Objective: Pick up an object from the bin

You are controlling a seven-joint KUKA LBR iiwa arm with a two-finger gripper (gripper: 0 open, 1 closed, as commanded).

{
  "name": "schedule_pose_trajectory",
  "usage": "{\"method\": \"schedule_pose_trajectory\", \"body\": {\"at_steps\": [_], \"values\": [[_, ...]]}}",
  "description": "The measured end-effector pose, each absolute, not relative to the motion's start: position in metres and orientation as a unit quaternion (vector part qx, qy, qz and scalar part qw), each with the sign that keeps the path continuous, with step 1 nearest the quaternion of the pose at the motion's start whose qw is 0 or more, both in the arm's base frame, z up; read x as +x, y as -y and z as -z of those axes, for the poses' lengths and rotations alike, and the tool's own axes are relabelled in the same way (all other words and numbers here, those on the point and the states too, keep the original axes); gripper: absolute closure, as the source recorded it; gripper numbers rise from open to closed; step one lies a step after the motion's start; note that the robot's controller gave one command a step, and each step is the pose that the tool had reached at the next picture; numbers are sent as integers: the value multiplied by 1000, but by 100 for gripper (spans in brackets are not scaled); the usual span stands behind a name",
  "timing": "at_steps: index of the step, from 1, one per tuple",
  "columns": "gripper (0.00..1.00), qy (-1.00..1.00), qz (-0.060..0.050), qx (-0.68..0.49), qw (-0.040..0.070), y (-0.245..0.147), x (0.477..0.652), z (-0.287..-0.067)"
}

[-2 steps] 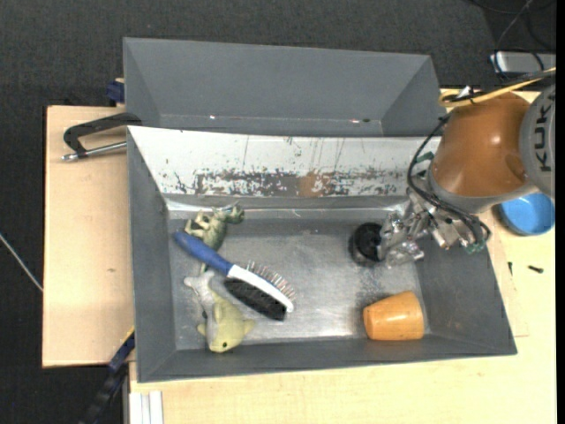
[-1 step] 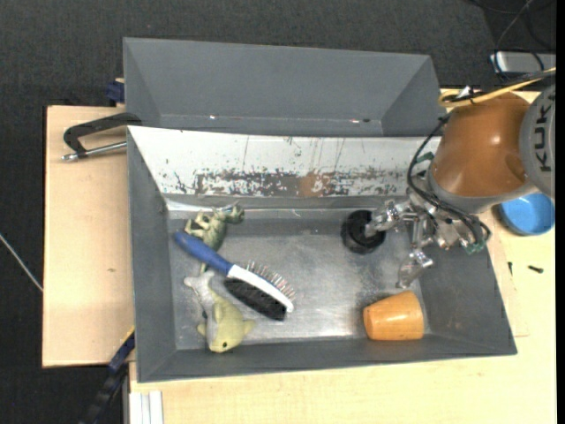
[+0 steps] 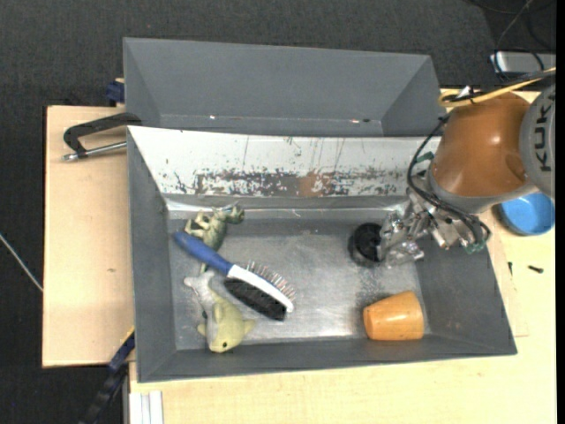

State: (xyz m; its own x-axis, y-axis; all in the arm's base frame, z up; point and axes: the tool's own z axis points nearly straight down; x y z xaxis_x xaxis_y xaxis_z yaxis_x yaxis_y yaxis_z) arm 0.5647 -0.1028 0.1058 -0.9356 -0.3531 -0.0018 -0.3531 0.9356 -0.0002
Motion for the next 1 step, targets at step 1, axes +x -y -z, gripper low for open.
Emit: {"method": "schedule_pose_trajectory", "body": {"at_steps": [1], "values": [[0,-984,0,-179,1,103,565,-106]]}}
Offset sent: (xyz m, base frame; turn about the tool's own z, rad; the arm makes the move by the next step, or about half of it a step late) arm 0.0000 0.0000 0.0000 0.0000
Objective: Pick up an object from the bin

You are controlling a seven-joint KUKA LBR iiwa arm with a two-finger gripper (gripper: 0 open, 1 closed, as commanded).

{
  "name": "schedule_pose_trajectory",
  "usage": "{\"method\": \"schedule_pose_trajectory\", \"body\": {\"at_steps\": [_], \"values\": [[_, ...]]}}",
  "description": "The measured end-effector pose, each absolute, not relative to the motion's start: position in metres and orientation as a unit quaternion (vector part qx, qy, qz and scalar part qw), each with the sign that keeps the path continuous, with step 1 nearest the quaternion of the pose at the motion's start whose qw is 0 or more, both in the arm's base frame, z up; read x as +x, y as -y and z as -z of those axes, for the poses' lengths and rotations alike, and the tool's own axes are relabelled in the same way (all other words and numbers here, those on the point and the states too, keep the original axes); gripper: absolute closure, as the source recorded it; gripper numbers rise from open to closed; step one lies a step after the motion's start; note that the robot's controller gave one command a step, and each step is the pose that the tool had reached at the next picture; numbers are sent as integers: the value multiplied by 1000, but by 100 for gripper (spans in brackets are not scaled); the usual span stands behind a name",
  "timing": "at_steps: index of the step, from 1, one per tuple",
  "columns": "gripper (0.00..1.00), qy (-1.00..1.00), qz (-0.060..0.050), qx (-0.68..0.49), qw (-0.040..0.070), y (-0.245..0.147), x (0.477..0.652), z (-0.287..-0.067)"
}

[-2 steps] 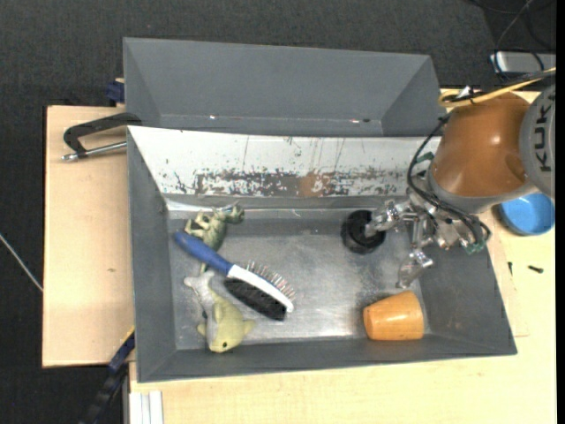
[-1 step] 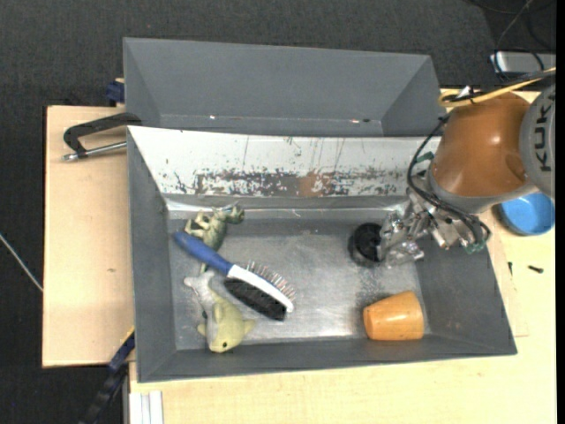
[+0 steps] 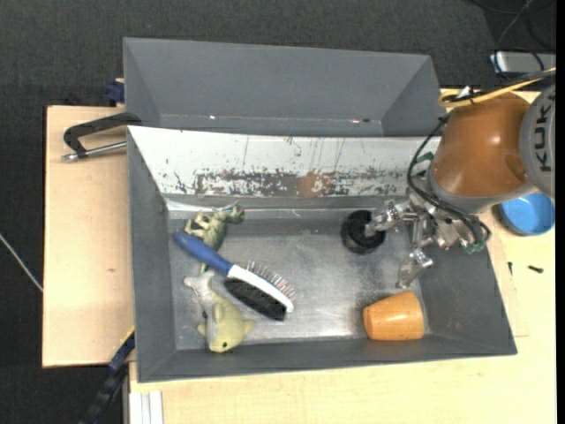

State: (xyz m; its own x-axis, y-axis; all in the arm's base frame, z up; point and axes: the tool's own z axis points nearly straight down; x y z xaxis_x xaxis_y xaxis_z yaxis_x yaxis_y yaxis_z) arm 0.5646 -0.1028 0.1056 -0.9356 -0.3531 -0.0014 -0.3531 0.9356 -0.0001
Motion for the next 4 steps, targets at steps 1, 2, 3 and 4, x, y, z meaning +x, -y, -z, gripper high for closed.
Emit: {"method": "schedule_pose_trajectory", "body": {"at_steps": [1,2,3,4], "values": [[100,-984,0,-180,1,103,565,-106],[0,-984,0,-180,1,103,565,-106],[100,-984,0,-180,1,103,565,-106],[0,-984,0,-180,1,103,565,-106]]}}
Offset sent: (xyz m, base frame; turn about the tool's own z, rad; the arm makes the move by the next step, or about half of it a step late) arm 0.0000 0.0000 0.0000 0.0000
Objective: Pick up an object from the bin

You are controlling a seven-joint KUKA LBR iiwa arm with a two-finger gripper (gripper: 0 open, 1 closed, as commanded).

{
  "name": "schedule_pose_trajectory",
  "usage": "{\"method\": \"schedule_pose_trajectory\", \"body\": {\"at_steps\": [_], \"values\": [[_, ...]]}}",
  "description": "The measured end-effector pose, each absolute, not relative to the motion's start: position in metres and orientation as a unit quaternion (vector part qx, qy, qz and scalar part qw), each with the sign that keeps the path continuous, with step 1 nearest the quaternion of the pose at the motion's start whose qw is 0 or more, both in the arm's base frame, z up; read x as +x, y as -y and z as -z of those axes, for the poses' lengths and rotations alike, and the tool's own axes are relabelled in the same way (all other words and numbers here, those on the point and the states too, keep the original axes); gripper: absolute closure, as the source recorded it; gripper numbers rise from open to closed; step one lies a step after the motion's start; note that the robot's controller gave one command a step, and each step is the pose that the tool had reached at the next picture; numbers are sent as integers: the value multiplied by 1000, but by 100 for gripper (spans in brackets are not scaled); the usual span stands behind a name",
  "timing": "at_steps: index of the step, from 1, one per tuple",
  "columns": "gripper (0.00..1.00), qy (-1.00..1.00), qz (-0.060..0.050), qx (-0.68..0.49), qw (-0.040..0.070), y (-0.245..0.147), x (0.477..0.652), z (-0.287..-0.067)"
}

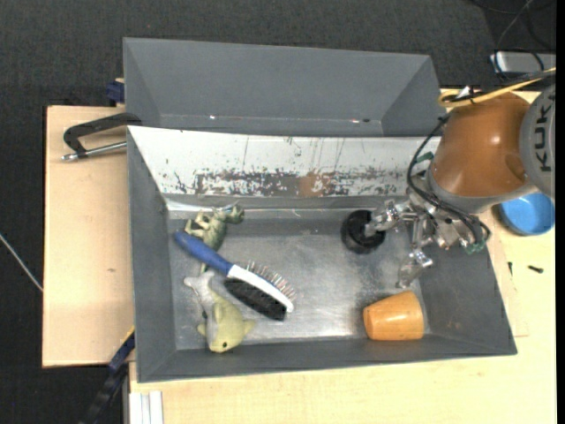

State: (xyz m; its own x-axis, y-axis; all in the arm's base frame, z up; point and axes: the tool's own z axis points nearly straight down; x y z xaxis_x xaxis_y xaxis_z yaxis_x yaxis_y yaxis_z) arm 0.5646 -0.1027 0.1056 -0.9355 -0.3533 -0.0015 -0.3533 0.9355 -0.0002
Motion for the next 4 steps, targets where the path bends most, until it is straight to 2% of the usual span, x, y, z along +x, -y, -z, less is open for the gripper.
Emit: {"method": "schedule_pose_trajectory", "body": {"at_steps": [1,2,3,4], "values": [[0,-990,3,-141,16,104,547,-89],[0,-993,9,-119,3,60,591,-90],[100,-993,3,-120,12,54,593,-88],[100,-992,2,-125,8,88,591,-214]]}}
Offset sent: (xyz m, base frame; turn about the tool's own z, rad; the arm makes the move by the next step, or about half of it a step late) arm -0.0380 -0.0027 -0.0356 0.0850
